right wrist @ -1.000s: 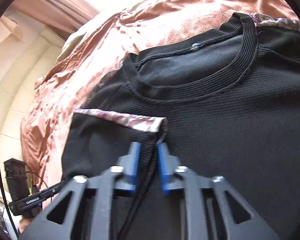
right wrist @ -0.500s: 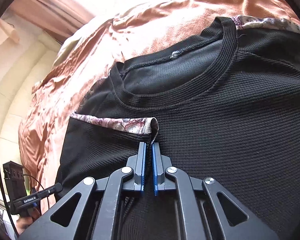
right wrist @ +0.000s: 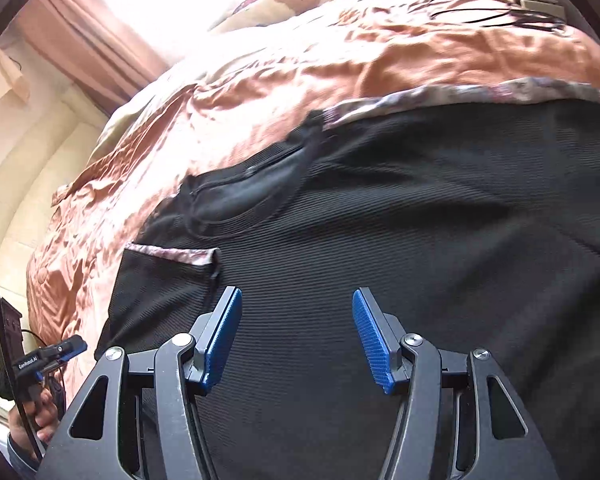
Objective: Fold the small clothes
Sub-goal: 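Move the right tool to the shirt's other side edge and close on it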
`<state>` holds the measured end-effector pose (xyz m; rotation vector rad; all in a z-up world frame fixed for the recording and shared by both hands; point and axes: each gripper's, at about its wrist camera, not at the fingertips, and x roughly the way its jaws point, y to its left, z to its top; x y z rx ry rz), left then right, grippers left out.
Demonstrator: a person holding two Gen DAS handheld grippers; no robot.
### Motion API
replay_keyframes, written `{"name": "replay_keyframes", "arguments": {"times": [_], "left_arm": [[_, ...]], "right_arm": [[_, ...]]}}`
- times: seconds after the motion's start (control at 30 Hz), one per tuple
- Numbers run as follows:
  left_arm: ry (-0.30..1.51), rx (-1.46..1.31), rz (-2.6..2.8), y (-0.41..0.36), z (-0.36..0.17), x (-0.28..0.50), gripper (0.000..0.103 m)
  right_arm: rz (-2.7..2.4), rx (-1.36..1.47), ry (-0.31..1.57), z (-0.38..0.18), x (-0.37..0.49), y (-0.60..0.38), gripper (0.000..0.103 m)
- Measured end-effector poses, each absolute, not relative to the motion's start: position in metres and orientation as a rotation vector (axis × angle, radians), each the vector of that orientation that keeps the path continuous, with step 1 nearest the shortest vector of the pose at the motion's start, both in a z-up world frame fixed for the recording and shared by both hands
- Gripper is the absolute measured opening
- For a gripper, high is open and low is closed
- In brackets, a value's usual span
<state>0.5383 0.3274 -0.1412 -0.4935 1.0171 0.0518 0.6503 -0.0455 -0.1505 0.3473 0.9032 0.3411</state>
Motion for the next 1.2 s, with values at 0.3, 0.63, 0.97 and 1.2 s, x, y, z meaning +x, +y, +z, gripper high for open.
{"name": "replay_keyframes", "arguments": {"times": [0.3, 0.63, 0.97, 1.2], "left_arm": [[1.007, -0.482, -0.012, 0.276, -0.131, 0.548, 0.054], [1.006, -0.462, -0.069, 0.226, -0.123, 0.563, 0.054], [1.013, -0.448, -0.114, 0.199, -0.129, 0.581, 0.054], [1.023, -0.449, -0.116, 0.195, -0.14, 0.593, 0.054]], "right_arm": [[0.2, 0.427, 0.854, -0.133, 0.61, -0.149, 0.056], [0.06, 0.543, 0.808, -0.125, 0.564, -0.245, 0.056], [-0.092, 0.626, 0.775, -0.129, 0.556, -0.302, 0.056], [-0.145, 0.675, 0.764, -0.139, 0.569, -0.322, 0.056]]}}
